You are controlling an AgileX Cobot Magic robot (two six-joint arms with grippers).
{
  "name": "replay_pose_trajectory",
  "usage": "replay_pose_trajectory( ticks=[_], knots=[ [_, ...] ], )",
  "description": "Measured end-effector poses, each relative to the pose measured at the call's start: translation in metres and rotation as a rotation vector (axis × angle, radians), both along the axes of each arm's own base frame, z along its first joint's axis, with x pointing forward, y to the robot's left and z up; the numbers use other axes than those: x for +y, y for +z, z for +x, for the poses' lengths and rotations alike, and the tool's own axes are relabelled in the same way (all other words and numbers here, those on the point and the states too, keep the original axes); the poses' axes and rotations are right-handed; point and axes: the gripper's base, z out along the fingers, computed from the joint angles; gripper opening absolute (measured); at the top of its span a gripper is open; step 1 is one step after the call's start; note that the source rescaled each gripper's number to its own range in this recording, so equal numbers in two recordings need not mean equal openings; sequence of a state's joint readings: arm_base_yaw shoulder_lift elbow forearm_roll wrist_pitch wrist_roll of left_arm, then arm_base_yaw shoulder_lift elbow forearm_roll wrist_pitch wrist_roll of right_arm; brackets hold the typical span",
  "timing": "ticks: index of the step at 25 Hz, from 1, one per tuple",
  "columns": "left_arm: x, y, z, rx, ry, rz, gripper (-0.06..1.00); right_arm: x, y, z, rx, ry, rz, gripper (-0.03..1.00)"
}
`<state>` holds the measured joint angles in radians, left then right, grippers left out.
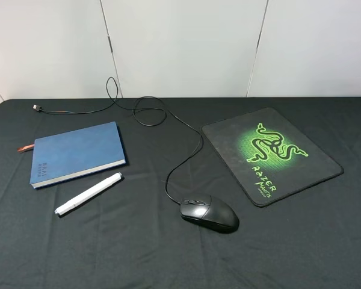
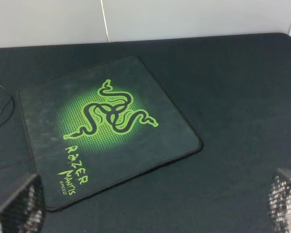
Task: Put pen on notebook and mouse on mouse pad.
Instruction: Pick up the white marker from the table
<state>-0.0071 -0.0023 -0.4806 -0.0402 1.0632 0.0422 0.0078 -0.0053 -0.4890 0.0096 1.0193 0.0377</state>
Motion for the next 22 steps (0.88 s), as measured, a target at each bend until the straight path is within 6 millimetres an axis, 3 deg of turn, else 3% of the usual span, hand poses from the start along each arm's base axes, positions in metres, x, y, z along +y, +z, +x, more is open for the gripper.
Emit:
replay_pose_trajectory(
  ticks=[22],
  knots=[
    [0.0, 0.0, 0.0, 0.0, 0.0, -0.001, 0.98, 0.0, 0.0, 0.0, 0.0, 0.0, 0.0, 1.0]
  ],
)
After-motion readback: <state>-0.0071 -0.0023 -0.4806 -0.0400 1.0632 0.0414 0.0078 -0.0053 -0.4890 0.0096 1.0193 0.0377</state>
